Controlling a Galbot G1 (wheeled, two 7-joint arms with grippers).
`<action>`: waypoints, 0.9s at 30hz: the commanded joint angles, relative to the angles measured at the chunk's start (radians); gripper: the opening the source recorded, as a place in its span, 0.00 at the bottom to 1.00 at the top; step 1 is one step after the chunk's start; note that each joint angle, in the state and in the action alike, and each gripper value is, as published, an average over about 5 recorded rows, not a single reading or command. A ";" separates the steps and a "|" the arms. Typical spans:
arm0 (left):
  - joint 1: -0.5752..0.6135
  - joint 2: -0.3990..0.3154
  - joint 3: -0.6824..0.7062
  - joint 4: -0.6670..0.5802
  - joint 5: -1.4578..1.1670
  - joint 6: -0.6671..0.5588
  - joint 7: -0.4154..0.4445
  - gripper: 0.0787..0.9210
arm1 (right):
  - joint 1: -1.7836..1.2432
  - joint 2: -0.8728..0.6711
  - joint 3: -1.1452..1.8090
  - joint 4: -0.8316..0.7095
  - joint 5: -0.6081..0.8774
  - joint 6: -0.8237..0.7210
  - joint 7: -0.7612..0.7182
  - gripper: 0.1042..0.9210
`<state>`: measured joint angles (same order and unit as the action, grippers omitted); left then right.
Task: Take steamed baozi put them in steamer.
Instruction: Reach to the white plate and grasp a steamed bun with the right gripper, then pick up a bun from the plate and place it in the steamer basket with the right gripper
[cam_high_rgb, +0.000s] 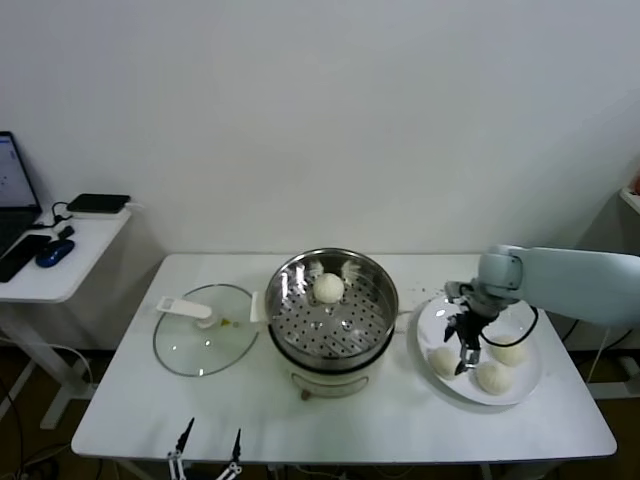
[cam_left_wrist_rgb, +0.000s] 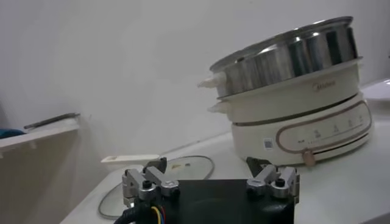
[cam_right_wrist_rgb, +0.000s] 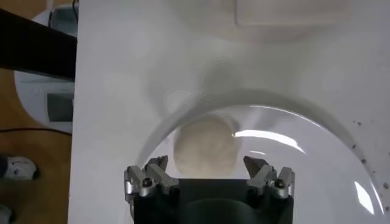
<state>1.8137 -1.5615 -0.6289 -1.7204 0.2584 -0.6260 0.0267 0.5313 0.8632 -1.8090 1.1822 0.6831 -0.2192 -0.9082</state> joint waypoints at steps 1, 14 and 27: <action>-0.003 -0.001 0.000 0.002 0.001 -0.001 0.000 0.88 | -0.056 0.005 0.038 -0.034 -0.027 -0.012 0.001 0.88; 0.000 -0.002 -0.002 -0.009 0.000 -0.004 -0.001 0.88 | -0.022 0.006 0.039 -0.003 -0.023 -0.012 -0.004 0.64; 0.004 0.007 0.000 -0.011 -0.003 -0.008 0.000 0.88 | 0.478 -0.010 -0.219 0.223 0.133 0.021 -0.115 0.60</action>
<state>1.8199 -1.5608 -0.6336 -1.7359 0.2574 -0.6320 0.0260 0.6952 0.8517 -1.8729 1.2653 0.7195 -0.2094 -0.9595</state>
